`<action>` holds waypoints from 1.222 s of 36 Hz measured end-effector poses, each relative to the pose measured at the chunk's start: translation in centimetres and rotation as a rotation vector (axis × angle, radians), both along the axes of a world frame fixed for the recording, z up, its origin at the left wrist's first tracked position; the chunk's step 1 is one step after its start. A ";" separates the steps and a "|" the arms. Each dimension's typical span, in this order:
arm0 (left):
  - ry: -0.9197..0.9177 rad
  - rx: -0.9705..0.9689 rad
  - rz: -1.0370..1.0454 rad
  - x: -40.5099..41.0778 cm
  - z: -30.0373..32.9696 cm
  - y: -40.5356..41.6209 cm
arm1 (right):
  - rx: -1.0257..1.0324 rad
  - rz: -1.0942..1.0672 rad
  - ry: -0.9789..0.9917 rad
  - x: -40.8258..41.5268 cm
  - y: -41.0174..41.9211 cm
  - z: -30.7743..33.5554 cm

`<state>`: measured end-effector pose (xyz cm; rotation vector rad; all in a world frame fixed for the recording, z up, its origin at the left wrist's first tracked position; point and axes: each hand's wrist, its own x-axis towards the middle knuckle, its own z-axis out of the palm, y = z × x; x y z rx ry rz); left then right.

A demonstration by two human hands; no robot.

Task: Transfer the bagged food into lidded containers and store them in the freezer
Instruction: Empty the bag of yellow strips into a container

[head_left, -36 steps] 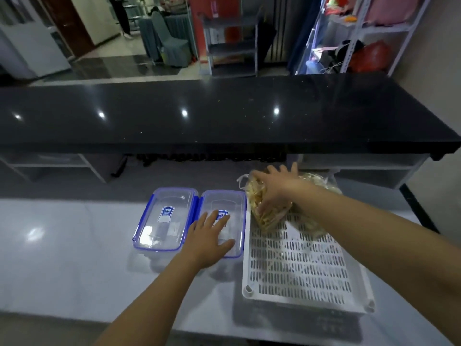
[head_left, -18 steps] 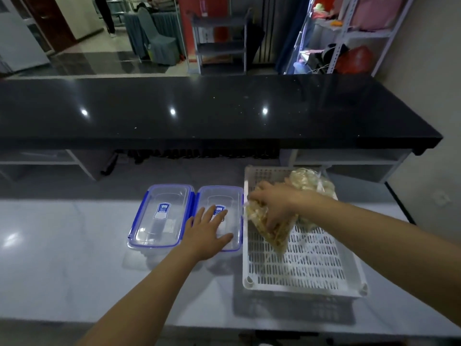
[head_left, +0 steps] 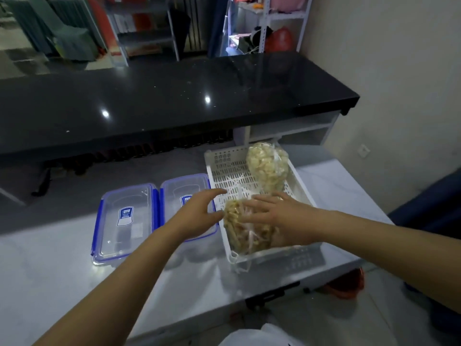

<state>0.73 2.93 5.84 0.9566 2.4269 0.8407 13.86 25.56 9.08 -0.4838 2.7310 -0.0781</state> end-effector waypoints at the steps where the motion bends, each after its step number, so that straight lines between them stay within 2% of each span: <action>1: 0.010 0.013 -0.038 0.3 0.2 0.3 | -0.044 -0.074 0.032 0.6 0.2 0.0; 6: 0.255 -0.073 -0.258 1.0 0.5 1.3 | -0.285 -0.464 0.124 3.5 0.3 -1.1; 9: 0.369 -0.222 -0.308 1.2 -0.2 2.0 | -0.299 -0.553 0.121 4.1 -0.7 -2.3; 14: 0.392 -0.399 -0.348 1.4 -1.6 3.1 | -0.284 -0.661 0.124 2.5 -2.3 -4.0; 20: 0.355 -0.455 -0.392 1.2 -1.6 4.2 | -0.354 -0.708 0.110 0.5 -1.8 -4.8; 24: 0.259 -0.403 -0.358 1.0 -1.2 4.9 | -0.440 -0.724 0.033 -0.6 -0.2 -4.0; 29: 0.029 -0.266 -0.251 1.0 -0.7 4.9 | -0.536 -0.711 -0.109 -1.7 2.2 -2.9; 34: -0.126 -0.098 -0.122 1.4 -0.3 4.9 | -0.700 -0.688 -0.344 -3.3 5.0 -1.9; 39: -0.110 -0.052 -0.026 2.6 -0.4 4.4 | -0.793 -0.677 -0.505 -4.8 6.9 -2.0; 41: -0.091 -0.033 0.025 3.1 -0.6 4.0 | -0.834 -0.683 -0.507 -4.9 6.8 -2.4; 44: -0.093 -0.014 0.074 4.1 -1.0 3.7 | -0.774 -0.659 -0.445 -4.7 5.9 -3.0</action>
